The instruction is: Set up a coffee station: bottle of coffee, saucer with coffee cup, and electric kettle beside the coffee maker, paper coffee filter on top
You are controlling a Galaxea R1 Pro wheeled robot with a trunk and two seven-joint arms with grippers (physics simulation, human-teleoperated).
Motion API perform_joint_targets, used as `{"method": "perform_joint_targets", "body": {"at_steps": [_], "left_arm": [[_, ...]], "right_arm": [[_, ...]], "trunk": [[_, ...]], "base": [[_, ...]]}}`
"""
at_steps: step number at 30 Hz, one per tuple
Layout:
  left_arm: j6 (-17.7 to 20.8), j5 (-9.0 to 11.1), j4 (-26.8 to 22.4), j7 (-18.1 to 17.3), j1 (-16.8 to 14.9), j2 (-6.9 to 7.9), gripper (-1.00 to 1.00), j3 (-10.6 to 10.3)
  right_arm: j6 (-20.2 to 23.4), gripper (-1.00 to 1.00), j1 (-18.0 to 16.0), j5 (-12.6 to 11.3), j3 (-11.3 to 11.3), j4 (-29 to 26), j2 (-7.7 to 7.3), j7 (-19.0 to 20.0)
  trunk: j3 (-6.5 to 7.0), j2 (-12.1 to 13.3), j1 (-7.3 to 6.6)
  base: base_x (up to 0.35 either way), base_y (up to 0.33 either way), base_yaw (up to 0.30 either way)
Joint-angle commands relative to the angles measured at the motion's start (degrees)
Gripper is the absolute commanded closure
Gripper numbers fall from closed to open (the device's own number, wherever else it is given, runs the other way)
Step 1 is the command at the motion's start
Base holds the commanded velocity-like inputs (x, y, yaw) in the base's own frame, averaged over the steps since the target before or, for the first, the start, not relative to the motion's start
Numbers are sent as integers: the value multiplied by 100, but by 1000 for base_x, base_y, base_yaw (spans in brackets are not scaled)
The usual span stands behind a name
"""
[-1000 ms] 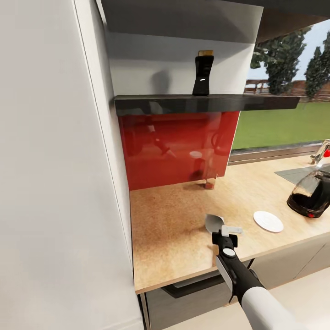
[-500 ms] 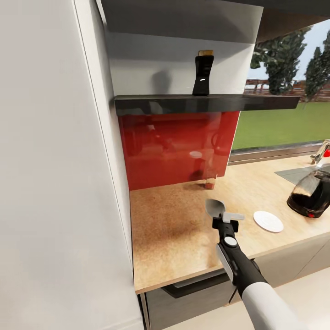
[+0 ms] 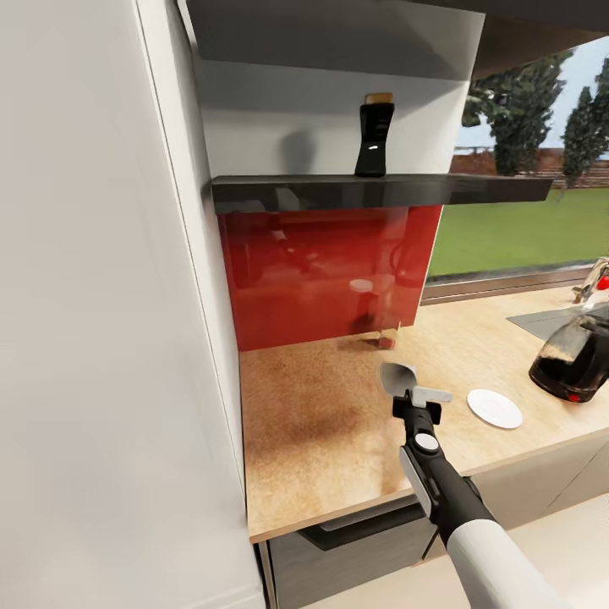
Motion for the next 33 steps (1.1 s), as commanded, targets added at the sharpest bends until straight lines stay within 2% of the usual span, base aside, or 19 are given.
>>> {"method": "perform_joint_targets", "body": {"at_steps": [1,16,33], "left_arm": [[-40,4,9,-4,-4,1,-100,31],[-40,-59,11,11,-8,4,-100,-22],[-41,-42,14,12,-8,3,-100,-13]], "right_arm": [[-21,100,-4,-19,15,6,-1,-29],[-12,100,-3,-19,15,4,8,-32],[-18,100,-3,-25,18,-5,17,-32]], "trunk": [[-4,-11,4],[122,-11,4],[152,-11,4]], "base": [[0,0,-62],[4,-10,-89],[102,-241,-30]]}}
